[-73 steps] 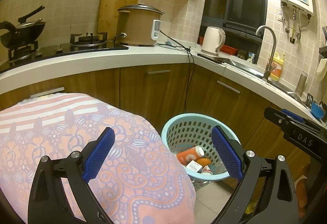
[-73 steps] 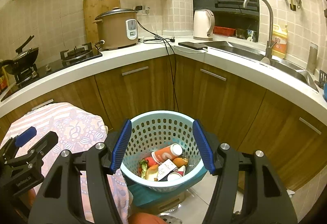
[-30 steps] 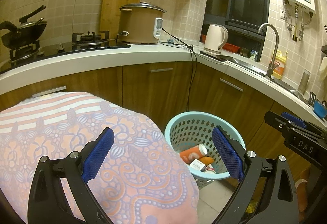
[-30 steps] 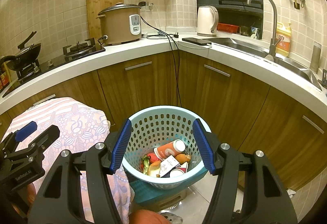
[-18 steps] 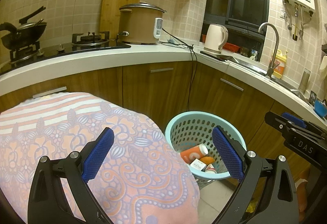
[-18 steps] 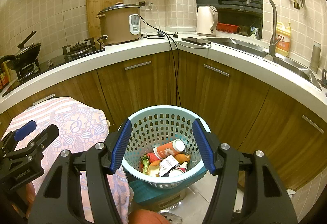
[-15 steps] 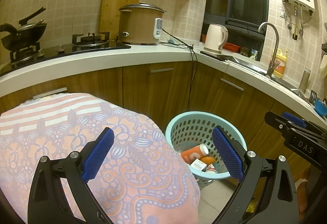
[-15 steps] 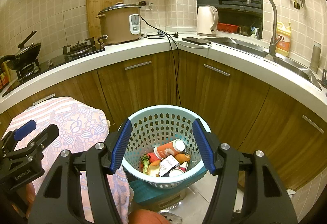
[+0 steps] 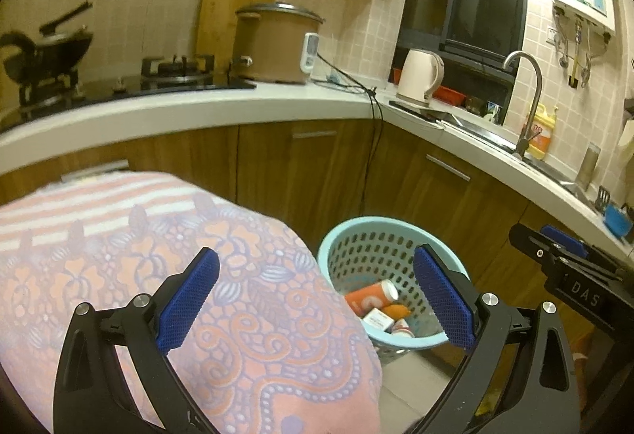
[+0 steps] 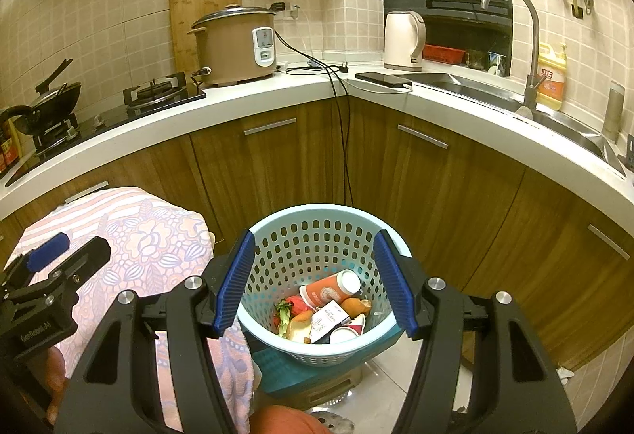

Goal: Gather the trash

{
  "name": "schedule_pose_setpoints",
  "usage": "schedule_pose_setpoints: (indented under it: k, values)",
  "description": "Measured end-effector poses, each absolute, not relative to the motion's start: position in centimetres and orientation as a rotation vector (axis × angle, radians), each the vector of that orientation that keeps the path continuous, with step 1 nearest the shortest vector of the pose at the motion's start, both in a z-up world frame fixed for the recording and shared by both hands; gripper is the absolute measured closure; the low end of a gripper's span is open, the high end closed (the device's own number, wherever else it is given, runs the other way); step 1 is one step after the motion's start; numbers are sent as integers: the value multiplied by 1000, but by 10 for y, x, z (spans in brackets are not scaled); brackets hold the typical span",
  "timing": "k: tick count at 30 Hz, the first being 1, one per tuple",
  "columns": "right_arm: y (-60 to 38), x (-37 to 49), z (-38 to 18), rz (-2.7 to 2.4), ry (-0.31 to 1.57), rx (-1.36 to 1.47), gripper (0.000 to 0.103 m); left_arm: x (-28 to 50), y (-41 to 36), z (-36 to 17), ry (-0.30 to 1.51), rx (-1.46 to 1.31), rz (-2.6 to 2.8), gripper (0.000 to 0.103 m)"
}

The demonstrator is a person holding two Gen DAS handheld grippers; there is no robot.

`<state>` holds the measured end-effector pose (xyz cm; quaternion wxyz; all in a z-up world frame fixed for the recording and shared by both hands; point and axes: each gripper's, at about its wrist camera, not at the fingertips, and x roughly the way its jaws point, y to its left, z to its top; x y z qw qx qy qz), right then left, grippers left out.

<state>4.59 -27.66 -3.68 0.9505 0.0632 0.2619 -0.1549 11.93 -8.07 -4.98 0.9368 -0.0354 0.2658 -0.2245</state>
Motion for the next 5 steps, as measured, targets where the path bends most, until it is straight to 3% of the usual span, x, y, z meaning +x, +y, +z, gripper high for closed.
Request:
schedule_pose_setpoints:
  k: [5]
  values:
    - [-277, 49, -37, -309, 534, 125, 45, 122, -77, -52, 557, -95, -460, 8]
